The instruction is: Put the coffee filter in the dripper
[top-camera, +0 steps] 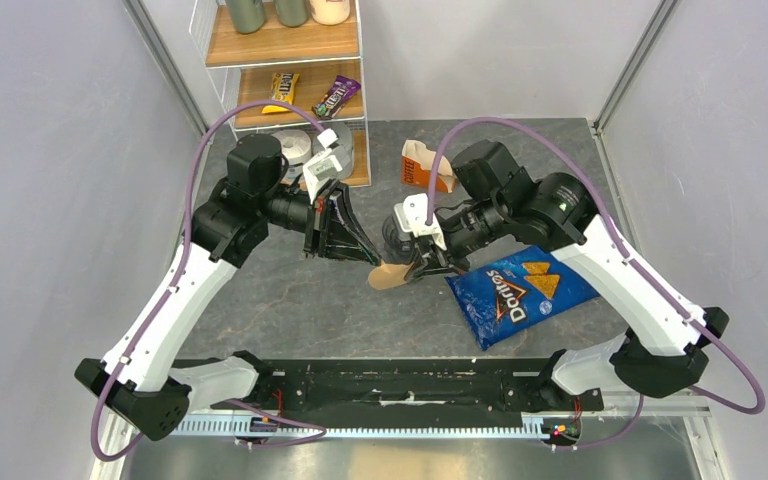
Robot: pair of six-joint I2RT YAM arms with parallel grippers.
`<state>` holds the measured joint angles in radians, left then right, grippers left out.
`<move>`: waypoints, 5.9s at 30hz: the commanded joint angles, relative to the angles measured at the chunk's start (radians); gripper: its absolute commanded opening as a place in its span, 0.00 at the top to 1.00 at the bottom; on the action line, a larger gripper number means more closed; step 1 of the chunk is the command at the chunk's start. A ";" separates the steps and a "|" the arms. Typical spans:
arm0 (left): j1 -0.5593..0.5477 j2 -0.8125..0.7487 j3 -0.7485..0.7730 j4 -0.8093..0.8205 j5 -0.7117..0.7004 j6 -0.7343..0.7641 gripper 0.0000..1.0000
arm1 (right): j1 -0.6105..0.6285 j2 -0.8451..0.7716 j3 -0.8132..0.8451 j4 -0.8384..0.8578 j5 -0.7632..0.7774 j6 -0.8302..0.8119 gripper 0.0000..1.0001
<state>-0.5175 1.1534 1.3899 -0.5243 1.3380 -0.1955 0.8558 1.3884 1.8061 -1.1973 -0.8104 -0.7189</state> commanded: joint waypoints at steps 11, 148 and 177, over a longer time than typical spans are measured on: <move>-0.003 -0.016 -0.057 0.087 0.016 -0.031 0.98 | -0.020 0.009 0.037 0.060 0.019 0.091 1.00; 0.008 -0.087 -0.151 0.190 -0.146 -0.030 0.61 | -0.079 -0.008 -0.050 0.080 -0.085 0.099 1.00; -0.010 -0.083 -0.126 0.141 -0.086 0.058 0.84 | -0.080 0.006 -0.042 0.081 -0.105 0.143 1.00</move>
<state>-0.5198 1.0718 1.2369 -0.4332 1.1915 -0.1646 0.7731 1.3914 1.7248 -1.1160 -0.8864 -0.5865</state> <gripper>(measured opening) 0.226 0.007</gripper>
